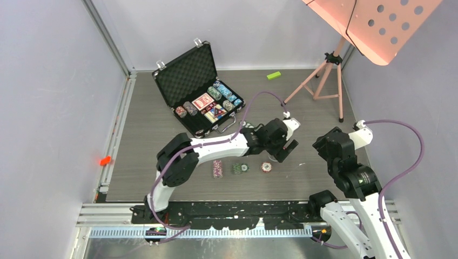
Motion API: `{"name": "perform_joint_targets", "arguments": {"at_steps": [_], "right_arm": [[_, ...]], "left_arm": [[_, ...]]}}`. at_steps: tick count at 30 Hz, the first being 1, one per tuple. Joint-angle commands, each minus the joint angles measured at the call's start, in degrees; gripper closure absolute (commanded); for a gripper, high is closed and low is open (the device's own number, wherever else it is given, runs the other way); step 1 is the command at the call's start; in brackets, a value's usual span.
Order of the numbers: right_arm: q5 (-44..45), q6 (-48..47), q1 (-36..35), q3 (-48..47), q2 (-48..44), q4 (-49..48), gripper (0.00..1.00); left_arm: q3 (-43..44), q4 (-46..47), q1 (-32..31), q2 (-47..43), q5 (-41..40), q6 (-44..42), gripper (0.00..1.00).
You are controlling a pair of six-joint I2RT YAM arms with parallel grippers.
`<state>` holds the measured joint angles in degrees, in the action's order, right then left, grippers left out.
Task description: Pack up texas hold em set
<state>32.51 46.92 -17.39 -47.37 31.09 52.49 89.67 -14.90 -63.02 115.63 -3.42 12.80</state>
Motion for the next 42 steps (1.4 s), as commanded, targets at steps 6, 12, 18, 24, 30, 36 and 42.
{"name": "perform_joint_targets", "arguments": {"at_steps": [6,12,18,24,30,36,42], "right_arm": [[1.7,0.43,0.21,-1.72,0.05,0.01,0.44],[1.85,0.43,0.25,-1.85,0.42,0.07,0.44],[2.18,0.09,0.2,-1.67,0.45,0.07,0.45],[2.02,-0.22,0.24,-1.59,1.42,-0.31,0.45],[1.63,-0.35,0.24,-1.51,2.08,-0.38,0.44],[1.17,-0.32,0.19,-1.32,2.04,-0.46,0.44],[0.91,-0.45,0.25,-1.4,2.28,-0.46,0.44]], "left_arm": [[13.49,-5.3,0.01,9.81,0.64,-2.03,0.33],[19.76,-9.48,-0.08,15.15,-3.05,0.24,0.44],[20.98,-9.72,-0.06,17.44,-3.38,1.43,0.49],[21.16,-9.55,-0.08,17.86,-2.51,1.45,0.61],[20.76,-8.05,-0.25,17.84,-1.17,0.99,0.65],[21.65,-7.34,-0.67,18.78,-0.91,0.38,0.57],[22.08,-6.78,-0.7,19.22,-0.87,0.26,0.6]]}}
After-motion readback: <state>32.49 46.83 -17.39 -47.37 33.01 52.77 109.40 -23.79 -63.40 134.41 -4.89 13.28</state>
